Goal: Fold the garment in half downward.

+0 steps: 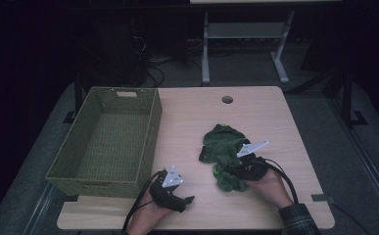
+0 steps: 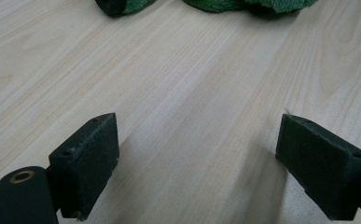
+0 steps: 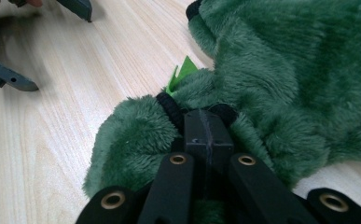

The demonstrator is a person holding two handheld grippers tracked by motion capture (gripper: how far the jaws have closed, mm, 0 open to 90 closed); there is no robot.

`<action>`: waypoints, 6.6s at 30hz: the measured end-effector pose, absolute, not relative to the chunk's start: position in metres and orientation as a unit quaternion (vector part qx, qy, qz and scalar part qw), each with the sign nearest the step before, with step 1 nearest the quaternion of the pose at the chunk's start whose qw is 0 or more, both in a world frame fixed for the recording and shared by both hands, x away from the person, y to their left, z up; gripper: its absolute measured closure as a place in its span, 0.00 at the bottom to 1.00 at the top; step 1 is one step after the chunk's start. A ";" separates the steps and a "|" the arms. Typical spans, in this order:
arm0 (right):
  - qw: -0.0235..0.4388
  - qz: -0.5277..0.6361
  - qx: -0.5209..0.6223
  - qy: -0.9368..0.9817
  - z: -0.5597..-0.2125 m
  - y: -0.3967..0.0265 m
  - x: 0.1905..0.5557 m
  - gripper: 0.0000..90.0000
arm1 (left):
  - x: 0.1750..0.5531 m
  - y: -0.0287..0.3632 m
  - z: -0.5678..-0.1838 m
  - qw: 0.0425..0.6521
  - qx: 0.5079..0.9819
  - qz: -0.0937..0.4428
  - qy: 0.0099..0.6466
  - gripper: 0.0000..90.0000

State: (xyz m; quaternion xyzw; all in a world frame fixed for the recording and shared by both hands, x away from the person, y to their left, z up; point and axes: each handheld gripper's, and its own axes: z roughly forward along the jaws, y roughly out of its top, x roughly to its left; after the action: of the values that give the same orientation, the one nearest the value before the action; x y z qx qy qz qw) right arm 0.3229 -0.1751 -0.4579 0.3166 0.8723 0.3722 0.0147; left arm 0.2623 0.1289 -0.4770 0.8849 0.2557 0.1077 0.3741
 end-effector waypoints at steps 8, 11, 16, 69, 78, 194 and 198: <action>0.057 0.392 0.316 0.862 -0.438 -0.186 0.318 0.83 | 0.270 0.124 -0.471 0.377 0.884 0.085 0.263 0.15; 0.062 0.399 0.317 0.858 -0.433 -0.190 0.318 0.78 | 0.274 0.119 -0.466 0.377 0.886 0.084 0.258 0.15; 0.069 0.409 0.326 0.850 -0.424 -0.194 0.322 0.72 | 0.283 0.111 -0.460 0.375 0.887 0.081 0.257 0.16; 0.105 0.437 0.390 0.803 -0.425 -0.236 0.421 0.53 | 0.429 0.061 -0.420 0.379 0.876 0.098 0.283 0.40; 0.087 0.388 0.394 0.828 -0.435 -0.226 0.443 0.58 | 0.448 0.056 -0.444 0.368 0.879 0.091 0.288 0.50; 0.064 0.448 0.338 0.825 -0.433 -0.257 0.248 0.75 | 0.297 0.066 -0.436 0.436 0.887 0.035 0.150 0.76; 0.076 0.456 0.333 0.822 -0.424 -0.259 0.246 0.81 | 0.293 0.070 -0.430 0.438 0.886 0.038 0.147 0.75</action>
State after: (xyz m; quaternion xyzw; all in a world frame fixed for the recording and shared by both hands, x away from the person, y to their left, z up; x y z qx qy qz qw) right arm 0.2463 -0.2593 -0.4245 0.3333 0.8220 0.4556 0.0755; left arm 0.2929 0.0696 -0.4303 0.8862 0.1471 0.0382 0.4377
